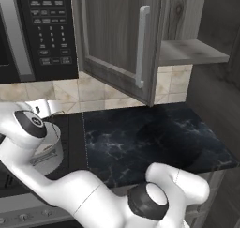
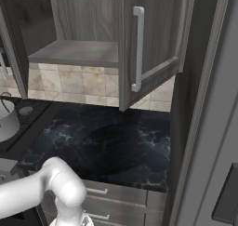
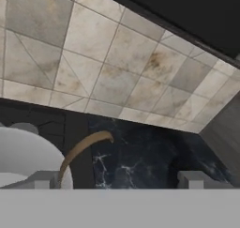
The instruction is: Open the cabinet and move the ladle to the pot. Then close the cabinet.
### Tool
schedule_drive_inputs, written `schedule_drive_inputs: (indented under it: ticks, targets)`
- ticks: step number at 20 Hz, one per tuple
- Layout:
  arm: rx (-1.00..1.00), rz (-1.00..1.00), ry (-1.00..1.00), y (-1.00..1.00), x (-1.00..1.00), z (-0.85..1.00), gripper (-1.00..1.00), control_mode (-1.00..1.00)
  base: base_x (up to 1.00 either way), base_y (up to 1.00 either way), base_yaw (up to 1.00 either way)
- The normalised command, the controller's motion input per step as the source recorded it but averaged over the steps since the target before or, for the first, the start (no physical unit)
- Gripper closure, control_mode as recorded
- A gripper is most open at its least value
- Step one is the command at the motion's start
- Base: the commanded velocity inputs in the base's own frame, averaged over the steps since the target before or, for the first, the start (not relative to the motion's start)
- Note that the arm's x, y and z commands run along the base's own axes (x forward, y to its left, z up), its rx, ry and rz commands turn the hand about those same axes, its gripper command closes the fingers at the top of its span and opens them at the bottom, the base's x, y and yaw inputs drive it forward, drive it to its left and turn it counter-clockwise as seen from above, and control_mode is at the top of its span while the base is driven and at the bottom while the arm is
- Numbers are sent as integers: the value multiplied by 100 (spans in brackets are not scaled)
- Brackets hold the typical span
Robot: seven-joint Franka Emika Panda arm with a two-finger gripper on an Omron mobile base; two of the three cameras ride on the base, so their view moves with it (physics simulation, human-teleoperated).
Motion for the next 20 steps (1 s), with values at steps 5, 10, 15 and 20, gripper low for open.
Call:
schedule_drive_inputs:
  ticks: [5, 10, 15, 20]
  targets:
    - [0, 0, 7, -34, -39, 29, -100, -100, 0, 0, 0]
    - [0, 0, 2, -23, -57, 22, -100, -100, 0, 0, 0]
    - [0, 0, 0, -9, -49, 21, -100, -100, 0, 0, 0]
    - [0, 0, 0, -17, -6, 41, -100, -100, 0, 0, 0]
